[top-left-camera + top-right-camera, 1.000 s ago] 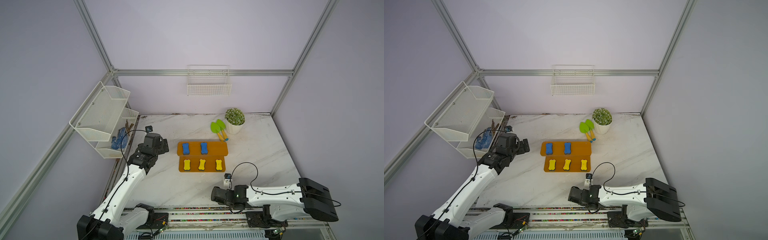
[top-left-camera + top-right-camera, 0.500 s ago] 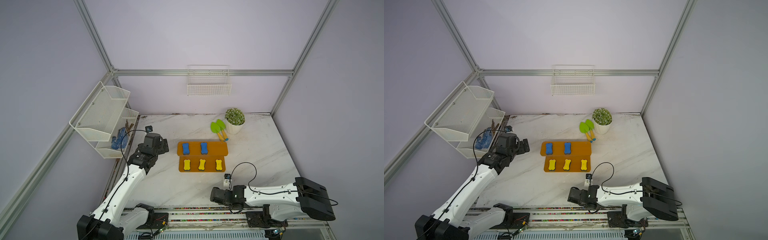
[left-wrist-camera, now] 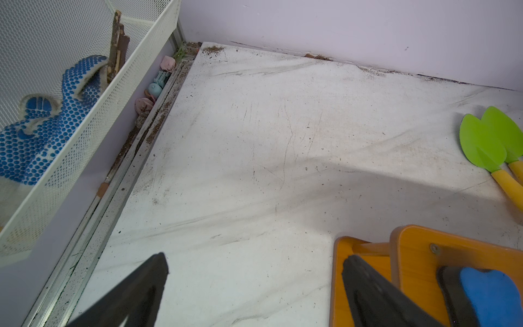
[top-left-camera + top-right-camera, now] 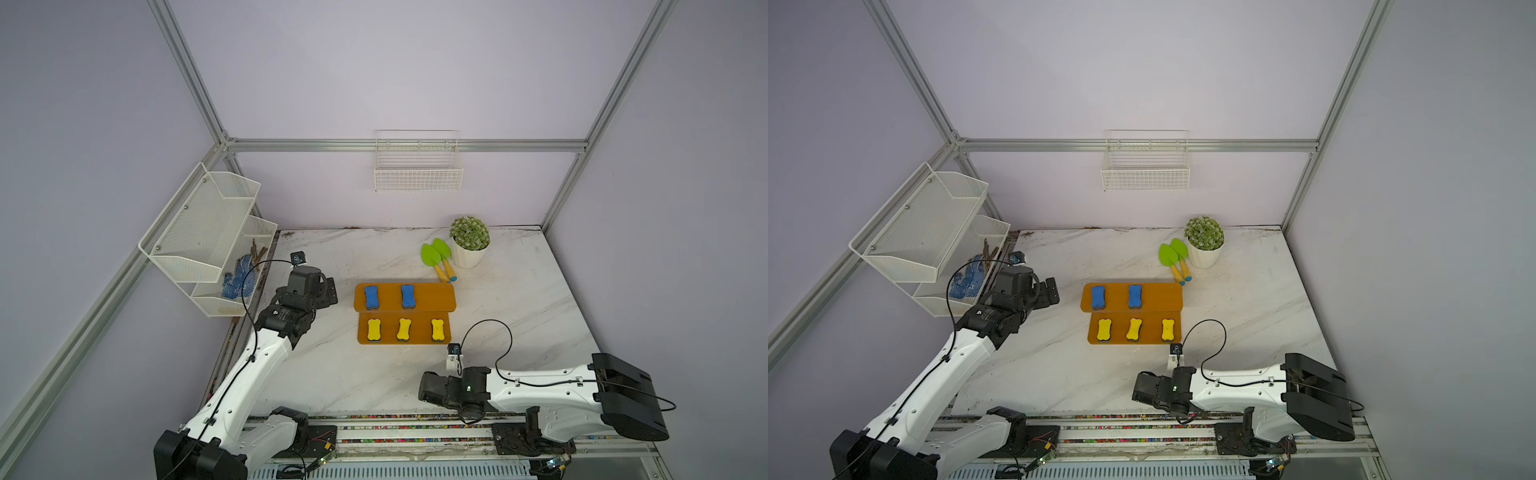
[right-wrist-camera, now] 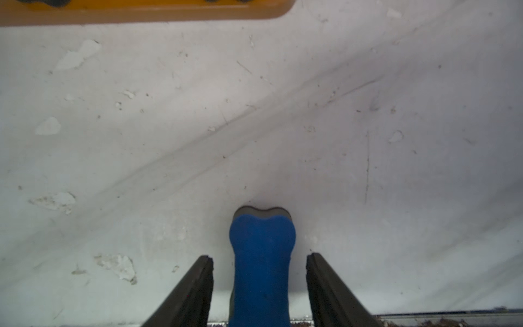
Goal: Remove the whiteboard erasers from the shelf
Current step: Place the whiteboard eraser at the center of the board, then pick up the whiteboard eraser from the shelf.
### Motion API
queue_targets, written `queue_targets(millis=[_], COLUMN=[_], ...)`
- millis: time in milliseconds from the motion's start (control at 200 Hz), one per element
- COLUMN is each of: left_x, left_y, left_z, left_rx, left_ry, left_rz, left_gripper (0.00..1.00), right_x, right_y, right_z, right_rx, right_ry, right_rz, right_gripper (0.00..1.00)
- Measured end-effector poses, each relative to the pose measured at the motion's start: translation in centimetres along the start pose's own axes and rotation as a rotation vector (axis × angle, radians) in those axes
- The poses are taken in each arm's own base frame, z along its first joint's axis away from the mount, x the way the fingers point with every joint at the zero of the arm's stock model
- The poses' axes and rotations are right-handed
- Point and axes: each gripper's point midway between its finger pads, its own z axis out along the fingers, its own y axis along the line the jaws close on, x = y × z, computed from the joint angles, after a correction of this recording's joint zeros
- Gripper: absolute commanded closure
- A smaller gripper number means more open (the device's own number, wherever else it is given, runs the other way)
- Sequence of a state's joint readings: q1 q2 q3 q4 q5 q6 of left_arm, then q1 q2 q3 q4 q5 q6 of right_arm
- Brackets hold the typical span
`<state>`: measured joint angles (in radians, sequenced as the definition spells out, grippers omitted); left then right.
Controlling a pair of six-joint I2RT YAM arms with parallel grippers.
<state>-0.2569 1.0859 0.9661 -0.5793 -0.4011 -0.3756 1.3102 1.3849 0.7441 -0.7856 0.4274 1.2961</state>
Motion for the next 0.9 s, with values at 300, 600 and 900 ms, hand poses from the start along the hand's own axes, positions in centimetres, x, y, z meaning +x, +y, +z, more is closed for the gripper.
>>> queue_targets(millis=[300,600,900], left_x=[0.6,1.2,2.5], left_y=[-1.5,-1.6,-2.2], left_z=[-1.3,-2.4,-0.3], left_rx=[0.040,0.065,0.033], left_ry=[0.043,0.107,0.189], left_rz=[0.044,0.042,0.087], left_gripper=[0.01,0.00,0.00], right_x=[-7.1,-18.9,-24.6], right_y=[3.2,9.2,12.2], right_z=[-4.5,-9.0,-5.6], right_rx=[-0.075,-0.180,-0.137], right_ry=[-0.142,-0.285,-0.266], right_rz=[0.033,0.031,-0.039], right_gripper=[0.42,0.39,0.42])
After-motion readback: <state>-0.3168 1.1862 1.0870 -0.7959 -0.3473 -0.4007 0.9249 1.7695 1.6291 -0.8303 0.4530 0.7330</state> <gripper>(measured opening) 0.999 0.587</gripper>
